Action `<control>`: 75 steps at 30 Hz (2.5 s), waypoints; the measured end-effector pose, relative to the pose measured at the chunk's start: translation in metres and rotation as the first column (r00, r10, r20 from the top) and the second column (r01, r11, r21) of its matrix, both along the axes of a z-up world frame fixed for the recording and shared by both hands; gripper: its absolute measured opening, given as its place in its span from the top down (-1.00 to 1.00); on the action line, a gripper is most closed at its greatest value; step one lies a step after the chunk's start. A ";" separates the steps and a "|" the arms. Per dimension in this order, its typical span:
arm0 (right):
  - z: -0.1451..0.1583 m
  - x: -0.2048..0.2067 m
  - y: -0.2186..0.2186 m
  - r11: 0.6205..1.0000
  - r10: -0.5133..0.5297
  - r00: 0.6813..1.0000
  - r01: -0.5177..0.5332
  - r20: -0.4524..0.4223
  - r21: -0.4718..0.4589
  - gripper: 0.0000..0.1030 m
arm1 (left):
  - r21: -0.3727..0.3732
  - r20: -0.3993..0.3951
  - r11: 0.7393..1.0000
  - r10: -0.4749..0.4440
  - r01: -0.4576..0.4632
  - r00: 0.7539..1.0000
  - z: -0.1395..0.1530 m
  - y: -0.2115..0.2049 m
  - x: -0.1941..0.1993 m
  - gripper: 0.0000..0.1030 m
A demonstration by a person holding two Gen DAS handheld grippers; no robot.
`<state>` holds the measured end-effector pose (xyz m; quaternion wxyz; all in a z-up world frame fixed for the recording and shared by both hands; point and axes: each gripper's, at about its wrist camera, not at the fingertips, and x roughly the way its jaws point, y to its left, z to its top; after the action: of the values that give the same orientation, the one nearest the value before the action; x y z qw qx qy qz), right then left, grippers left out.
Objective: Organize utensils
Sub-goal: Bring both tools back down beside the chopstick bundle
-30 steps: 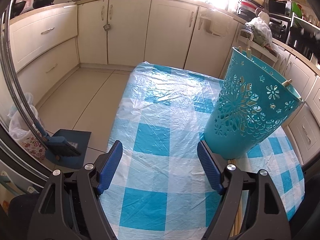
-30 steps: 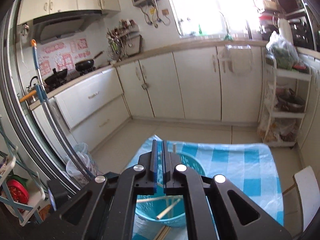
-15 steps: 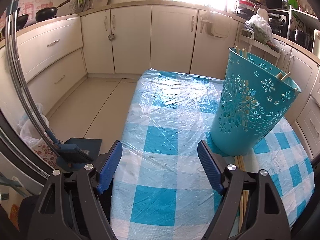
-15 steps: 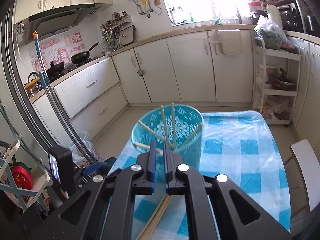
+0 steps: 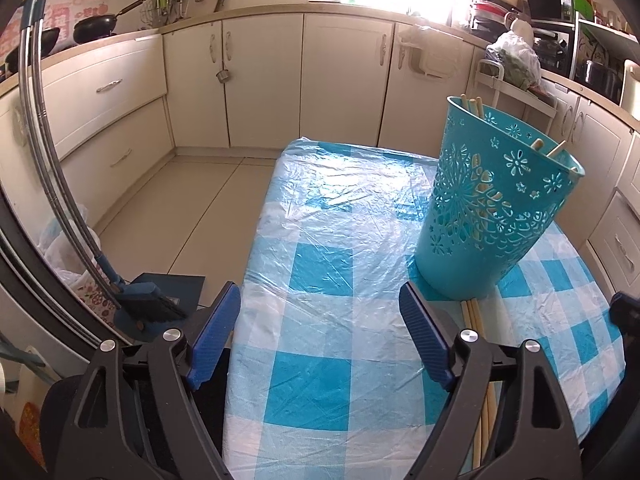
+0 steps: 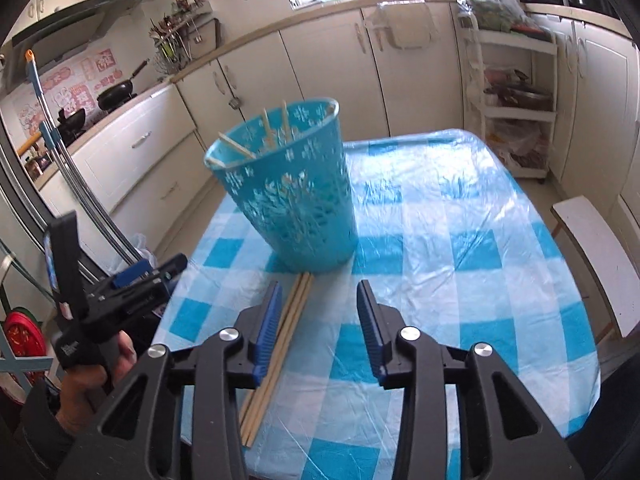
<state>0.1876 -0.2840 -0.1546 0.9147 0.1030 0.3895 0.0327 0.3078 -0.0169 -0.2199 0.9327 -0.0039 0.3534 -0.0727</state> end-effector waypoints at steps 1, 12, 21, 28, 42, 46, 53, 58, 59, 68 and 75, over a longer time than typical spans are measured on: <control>-0.006 -0.001 0.001 1.000 0.001 1.000 -0.001 -0.013 0.000 0.20 | 0.005 -0.002 1.000 -0.002 0.002 1.000 -0.001 -0.001 0.000 -0.52; -0.040 -0.003 0.005 1.000 -0.006 0.996 0.003 -0.087 -0.031 0.06 | 0.047 -0.040 0.999 0.004 -0.003 0.999 -0.010 -0.004 0.003 -0.53; -0.061 0.011 0.019 0.997 0.036 0.995 -0.042 -0.093 -0.071 0.21 | -0.044 -0.147 0.999 0.018 -0.025 0.989 -0.026 0.008 0.017 -0.53; -0.074 0.028 0.032 0.994 0.071 0.991 -0.079 -0.113 -0.073 0.32 | -0.033 -0.167 0.999 -0.018 0.012 0.986 -0.034 -0.003 0.016 -0.53; -0.079 0.044 0.039 0.991 0.094 0.986 -0.106 -0.140 -0.085 0.45 | 0.000 -0.187 0.998 -0.054 0.055 0.981 -0.040 -0.018 0.016 -0.53; -0.077 0.043 0.032 0.996 0.077 0.989 -0.083 -0.129 -0.042 0.45 | 0.008 -0.186 0.998 -0.064 0.066 0.980 -0.042 -0.021 0.016 -0.53; -0.080 0.049 0.039 0.990 0.076 0.988 -0.090 -0.133 -0.107 0.45 | 0.022 -0.187 0.996 -0.077 0.082 0.979 -0.043 -0.025 0.014 -0.53; -0.081 0.048 0.041 0.979 0.103 0.986 -0.124 -0.130 -0.162 0.52 | 0.017 -0.184 0.995 -0.094 0.099 0.978 -0.041 -0.027 0.012 -0.53; -0.081 0.049 0.042 0.976 0.111 0.985 -0.133 -0.133 -0.172 0.59 | 0.015 -0.183 0.994 -0.102 0.107 0.978 -0.041 -0.029 0.011 -0.53; -0.077 0.043 0.012 0.963 0.153 0.973 -0.185 -0.170 -0.194 0.73 | -0.024 -0.205 0.975 -0.221 0.221 0.954 -0.042 -0.063 0.009 -0.53; -0.076 0.045 -0.003 0.982 0.118 0.979 -0.139 -0.164 -0.126 0.72 | 0.007 -0.244 0.972 -0.228 0.236 0.943 -0.052 -0.082 0.018 -0.53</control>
<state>0.2329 -0.2870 -0.2309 0.8822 0.0170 0.4670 0.0570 0.3253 -0.0991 -0.2718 0.8677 0.0456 0.4632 -0.1746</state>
